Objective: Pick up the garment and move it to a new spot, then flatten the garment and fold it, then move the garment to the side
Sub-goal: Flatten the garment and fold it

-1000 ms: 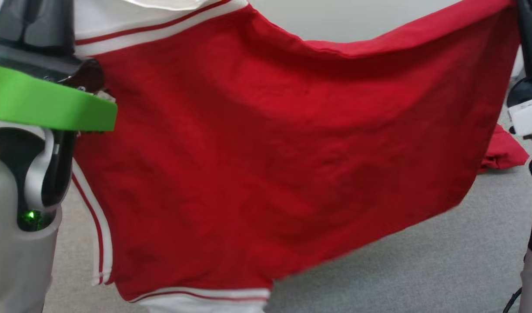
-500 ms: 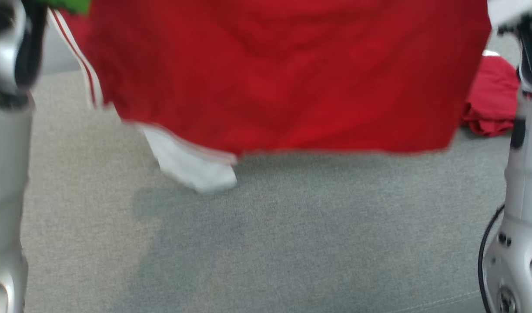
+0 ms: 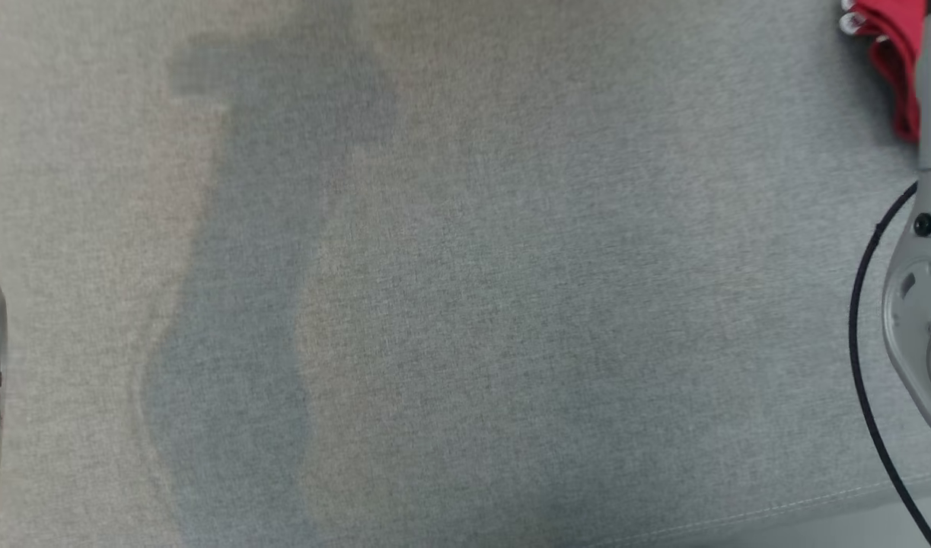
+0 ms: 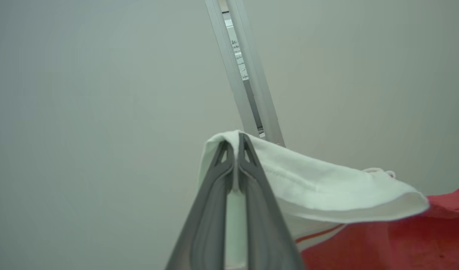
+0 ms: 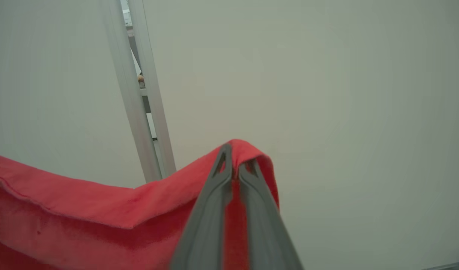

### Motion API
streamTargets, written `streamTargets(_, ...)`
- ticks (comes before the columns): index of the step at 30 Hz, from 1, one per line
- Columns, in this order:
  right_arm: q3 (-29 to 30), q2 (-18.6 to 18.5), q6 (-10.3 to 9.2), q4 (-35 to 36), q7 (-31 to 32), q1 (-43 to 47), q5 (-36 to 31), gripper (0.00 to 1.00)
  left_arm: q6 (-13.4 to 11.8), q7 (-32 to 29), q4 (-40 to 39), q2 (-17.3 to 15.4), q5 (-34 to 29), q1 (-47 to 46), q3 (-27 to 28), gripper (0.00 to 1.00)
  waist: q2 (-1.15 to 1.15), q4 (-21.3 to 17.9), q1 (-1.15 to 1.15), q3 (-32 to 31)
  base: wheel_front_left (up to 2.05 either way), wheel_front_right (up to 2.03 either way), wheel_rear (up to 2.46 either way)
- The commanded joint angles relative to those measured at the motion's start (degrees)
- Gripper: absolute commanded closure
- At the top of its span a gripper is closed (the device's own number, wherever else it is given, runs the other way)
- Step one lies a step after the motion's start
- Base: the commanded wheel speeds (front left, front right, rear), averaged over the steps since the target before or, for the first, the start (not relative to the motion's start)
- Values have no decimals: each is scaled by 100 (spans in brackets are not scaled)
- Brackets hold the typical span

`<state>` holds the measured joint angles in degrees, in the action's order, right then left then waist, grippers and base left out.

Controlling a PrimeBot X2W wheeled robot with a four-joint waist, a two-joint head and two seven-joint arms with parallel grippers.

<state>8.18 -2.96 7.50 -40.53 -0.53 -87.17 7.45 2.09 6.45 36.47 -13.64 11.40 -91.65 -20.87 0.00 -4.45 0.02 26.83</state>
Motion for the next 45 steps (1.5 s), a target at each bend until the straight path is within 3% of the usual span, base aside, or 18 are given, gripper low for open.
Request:
streamTargets(1, -90, 2, -4, -252, -124, 9, 49, 100, -9, 182, 224, 25, 53, -17, 18, 100, 0, 168, -2, 628, 0, 0, 0)
streamTargets(8, -586, -6, -4, -1159, -798, 333, 199, 100, 158, 777, 862, 105, 313, 454, 123, 100, 0, 285, -2, 943, 0, 0, 0)
streamTargets(17, -1113, -8, -4, -1531, -1295, 920, 630, 100, 309, 874, 225, 193, 829, 1773, 533, 100, 0, 309, -2, 757, 0, 0, 0)
streamTargets(25, -1269, -159, -4, -1280, -1434, 1835, 1089, 100, 276, 873, -741, 290, 1104, 3447, 887, 100, 0, 324, -2, 316, 0, 0, 0)
streamTargets(33, -1359, -199, -4, -665, -1469, 3149, 1419, 100, 253, 873, -1680, 232, 1338, 5352, 1227, 100, 0, 242, -2, -527, 0, 0, 0)
streamTargets(45, -1158, -84, -4, 701, -1363, 5748, 1591, 100, -58, 597, -3156, 429, 1615, 8235, 1079, 100, 0, 234, -2, -2125, 0, 0, 0)
